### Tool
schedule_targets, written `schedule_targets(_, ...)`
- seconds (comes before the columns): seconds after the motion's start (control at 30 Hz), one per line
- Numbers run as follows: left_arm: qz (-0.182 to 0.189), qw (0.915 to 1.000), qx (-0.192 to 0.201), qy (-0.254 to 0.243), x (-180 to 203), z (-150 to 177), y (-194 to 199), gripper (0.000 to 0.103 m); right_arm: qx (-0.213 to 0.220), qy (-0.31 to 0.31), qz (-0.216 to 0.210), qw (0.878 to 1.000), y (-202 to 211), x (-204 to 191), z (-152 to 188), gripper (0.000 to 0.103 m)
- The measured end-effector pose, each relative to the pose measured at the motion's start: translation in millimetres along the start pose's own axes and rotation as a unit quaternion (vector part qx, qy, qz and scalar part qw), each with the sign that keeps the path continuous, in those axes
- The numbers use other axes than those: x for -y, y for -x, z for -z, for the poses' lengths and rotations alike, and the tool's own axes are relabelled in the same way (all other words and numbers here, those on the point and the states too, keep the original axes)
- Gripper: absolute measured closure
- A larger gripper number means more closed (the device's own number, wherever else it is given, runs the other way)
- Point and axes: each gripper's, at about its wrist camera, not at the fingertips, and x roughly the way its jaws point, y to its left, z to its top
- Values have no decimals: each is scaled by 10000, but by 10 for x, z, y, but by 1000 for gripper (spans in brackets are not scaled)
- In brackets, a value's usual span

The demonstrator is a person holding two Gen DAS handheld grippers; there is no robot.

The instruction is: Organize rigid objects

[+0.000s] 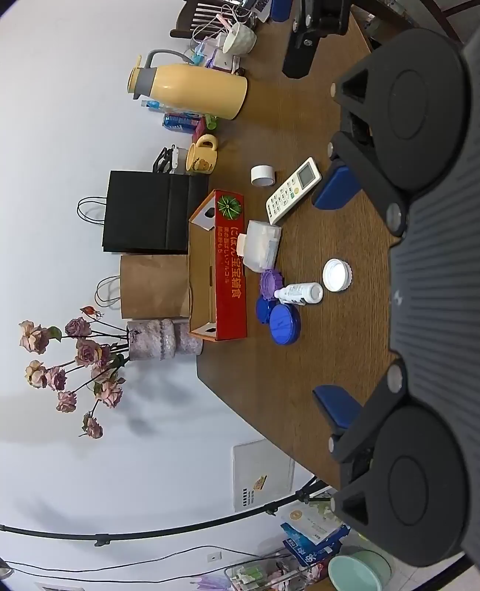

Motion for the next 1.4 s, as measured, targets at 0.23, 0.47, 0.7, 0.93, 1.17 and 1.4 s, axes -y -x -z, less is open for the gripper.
schedule_targets(0.23,20,10000,-37,26,-4,-6,-8,0,-3,3,2,10000,-1,-3,7,0)
schedule_targets(0.47,8,10000,15,-9,36,3,-5,0,15,15,7,10000,1,-12,8,0)
schedule_targets(0.7,21,10000,13,5,17,-3,-5,0,18,17,5,10000,-6,-15,7,0)
schedule_targets(0.93,29,10000,13,10,10,-6,-9,0,17,19,7,10000,-8,-10,11,0)
schedule_targets(1.17,22,10000,15,13,16,-8,-5,0,17,21,4,10000,-7,-16,11,0)
schedule_targets(1.4,28,10000,16,12,13,-7,-3,0,13,21,7,10000,-5,-26,10,0)
